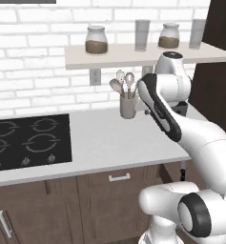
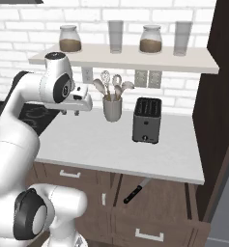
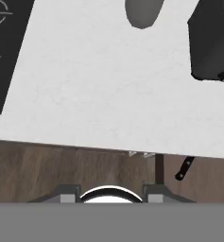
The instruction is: Pick up the knife from the drawer and place it on the cutting board. Then place the meat from the plate to the cutting board.
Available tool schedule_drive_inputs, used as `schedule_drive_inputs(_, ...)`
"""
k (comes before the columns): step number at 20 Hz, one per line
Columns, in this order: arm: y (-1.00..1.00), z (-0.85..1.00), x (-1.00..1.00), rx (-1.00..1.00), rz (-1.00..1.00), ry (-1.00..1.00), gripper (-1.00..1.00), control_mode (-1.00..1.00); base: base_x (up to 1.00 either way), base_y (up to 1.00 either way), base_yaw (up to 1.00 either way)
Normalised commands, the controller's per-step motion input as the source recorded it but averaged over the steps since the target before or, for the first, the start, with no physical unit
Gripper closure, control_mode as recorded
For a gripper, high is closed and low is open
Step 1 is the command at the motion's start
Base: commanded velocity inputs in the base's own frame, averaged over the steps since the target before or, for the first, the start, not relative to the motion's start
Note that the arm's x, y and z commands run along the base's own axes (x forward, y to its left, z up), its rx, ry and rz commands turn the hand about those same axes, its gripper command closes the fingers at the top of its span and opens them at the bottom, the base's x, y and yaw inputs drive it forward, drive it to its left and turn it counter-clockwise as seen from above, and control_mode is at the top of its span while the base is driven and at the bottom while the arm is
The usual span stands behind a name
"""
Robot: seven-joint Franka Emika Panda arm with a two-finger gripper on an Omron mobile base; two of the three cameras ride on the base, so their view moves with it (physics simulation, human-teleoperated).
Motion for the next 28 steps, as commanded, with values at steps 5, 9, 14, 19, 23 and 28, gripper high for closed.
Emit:
schedule_drive_inputs(5,0.0,-0.18,-0.21,0.0,0.0,0.0,-1.0,-1.0,0.0,0.0,0.0)
schedule_drive_inputs(9,0.0,-0.5,-0.23,0.0,0.0,0.03,-1.0,-1.0,0.0,0.0,0.0)
schedule_drive_inputs(14,0.0,-0.42,-0.06,0.0,0.0,0.07,-1.0,-1.0,0.0,0.0,0.0)
schedule_drive_inputs(19,-0.04,-0.26,0.0,0.0,0.0,0.13,-1.0,-1.0,0.0,0.0,0.0)
schedule_drive_inputs(23,-0.07,-0.13,0.0,0.0,0.0,0.01,-1.0,-1.0,0.0,0.0,0.0)
schedule_drive_inputs(28,-0.66,-0.18,0.0,0.11,-0.01,0.0,-1.0,-1.0,0.0,0.0,0.0)
